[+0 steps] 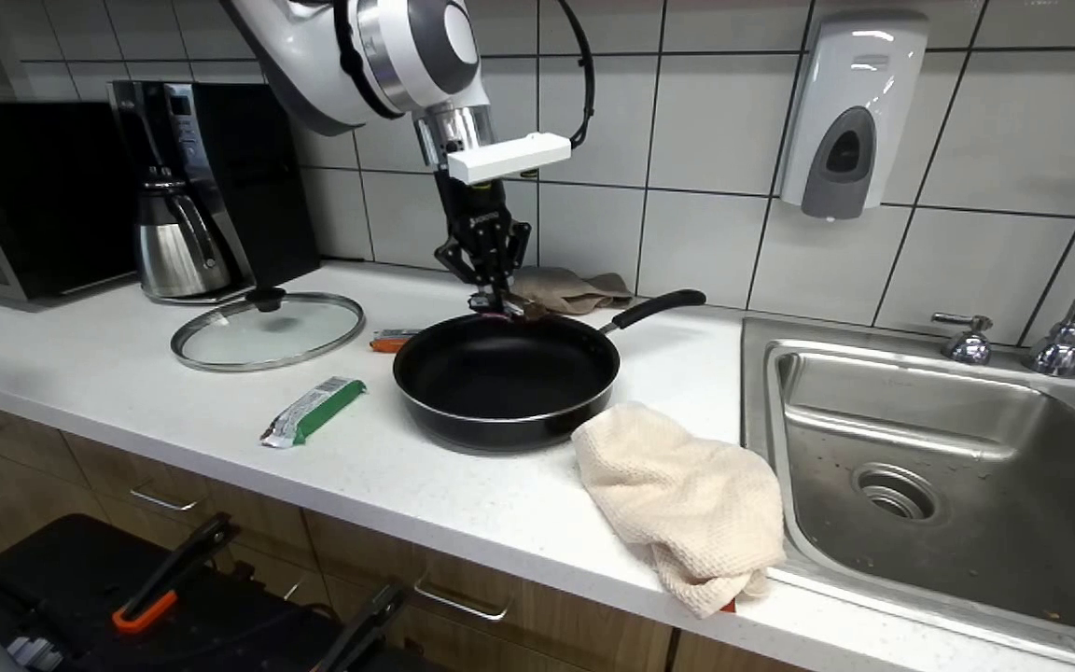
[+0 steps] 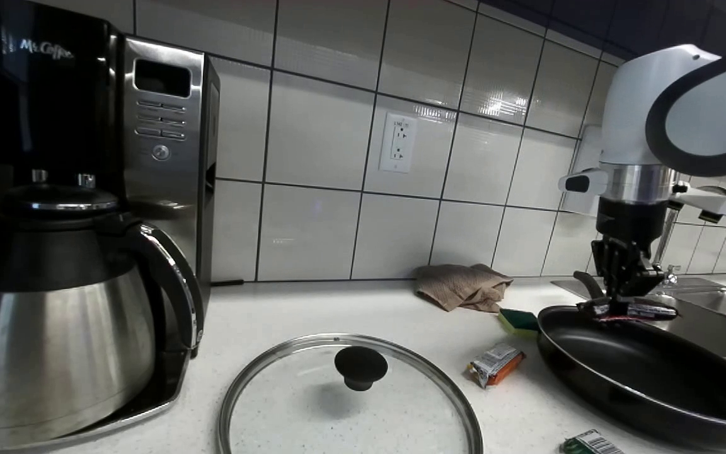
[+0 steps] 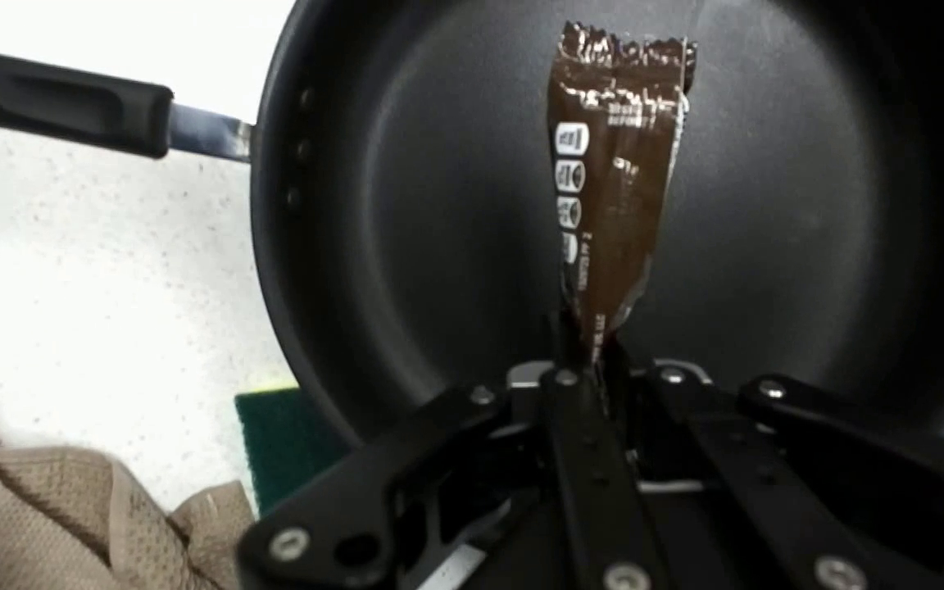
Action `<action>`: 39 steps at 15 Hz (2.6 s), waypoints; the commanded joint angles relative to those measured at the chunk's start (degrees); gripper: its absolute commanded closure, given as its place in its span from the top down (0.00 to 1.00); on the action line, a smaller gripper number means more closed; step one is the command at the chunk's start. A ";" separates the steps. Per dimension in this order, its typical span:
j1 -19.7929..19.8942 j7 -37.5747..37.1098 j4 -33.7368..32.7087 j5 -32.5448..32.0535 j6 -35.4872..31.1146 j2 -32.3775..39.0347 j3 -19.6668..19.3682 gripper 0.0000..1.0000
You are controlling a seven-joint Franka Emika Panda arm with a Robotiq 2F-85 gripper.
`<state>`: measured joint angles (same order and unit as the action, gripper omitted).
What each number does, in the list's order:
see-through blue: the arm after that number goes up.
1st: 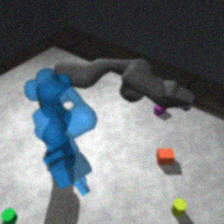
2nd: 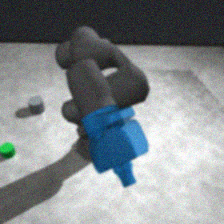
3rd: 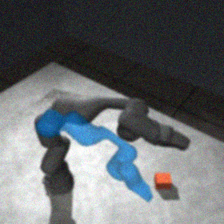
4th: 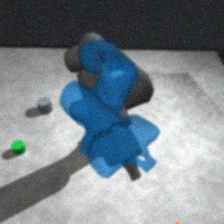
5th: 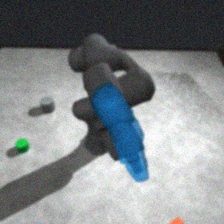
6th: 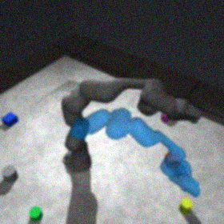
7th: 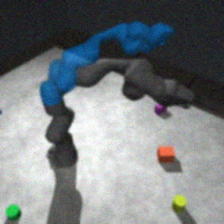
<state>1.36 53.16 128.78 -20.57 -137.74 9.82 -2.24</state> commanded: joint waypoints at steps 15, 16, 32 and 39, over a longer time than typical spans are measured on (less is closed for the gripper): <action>2.43 -2.76 -5.49 -5.11 -5.86 9.90 -2.88 0.59; 2.46 -2.28 -5.47 -4.58 -5.73 9.76 -2.50 0.67; -0.95 14.23 -11.02 -1.97 -14.37 11.81 8.77 1.00; 3.09 33.44 -9.27 12.17 -17.63 12.64 17.30 1.00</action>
<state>1.22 78.27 119.02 -13.29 -155.03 22.47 11.02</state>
